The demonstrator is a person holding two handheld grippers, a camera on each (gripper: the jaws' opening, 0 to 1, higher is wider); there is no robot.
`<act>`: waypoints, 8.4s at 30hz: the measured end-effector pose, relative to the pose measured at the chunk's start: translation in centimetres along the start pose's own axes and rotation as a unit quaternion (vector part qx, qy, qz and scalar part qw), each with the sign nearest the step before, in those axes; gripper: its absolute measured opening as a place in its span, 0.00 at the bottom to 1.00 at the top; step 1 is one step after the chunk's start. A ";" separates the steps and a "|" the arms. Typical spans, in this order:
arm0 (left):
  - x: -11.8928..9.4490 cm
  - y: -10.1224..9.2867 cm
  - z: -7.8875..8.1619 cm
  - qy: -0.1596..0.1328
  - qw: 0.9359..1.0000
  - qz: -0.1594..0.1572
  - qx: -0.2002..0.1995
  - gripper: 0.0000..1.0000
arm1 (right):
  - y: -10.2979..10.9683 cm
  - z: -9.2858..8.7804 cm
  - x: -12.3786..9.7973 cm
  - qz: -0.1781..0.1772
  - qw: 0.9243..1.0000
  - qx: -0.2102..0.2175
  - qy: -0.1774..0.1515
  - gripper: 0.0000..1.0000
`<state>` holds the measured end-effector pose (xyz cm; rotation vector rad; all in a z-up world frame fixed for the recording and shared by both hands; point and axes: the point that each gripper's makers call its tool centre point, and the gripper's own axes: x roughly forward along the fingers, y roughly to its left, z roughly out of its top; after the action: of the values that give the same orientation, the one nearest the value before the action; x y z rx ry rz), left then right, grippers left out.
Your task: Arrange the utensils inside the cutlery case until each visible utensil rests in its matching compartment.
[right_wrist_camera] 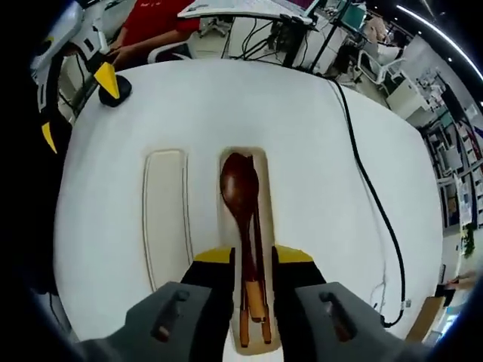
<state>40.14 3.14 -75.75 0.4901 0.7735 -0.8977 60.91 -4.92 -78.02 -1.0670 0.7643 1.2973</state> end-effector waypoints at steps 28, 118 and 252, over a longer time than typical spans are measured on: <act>-1.1 0.0 2.6 -0.023 0.999 0.015 0.037 0.78 | 2.7 -5.7 -5.0 -0.051 0.997 0.053 0.028 0.43; -2.9 2.1 2.4 -0.023 0.999 0.033 0.036 0.79 | 15.2 -14.4 -10.1 -0.085 0.973 0.215 0.016 0.67; 9.8 5.4 1.3 0.121 0.984 -0.083 0.097 0.39 | 11.0 -8.8 -0.7 0.064 0.989 0.090 0.099 0.36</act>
<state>48.95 0.27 -82.08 0.7236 0.9627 -1.0873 51.08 -13.94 -82.52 -1.0231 1.0952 1.2133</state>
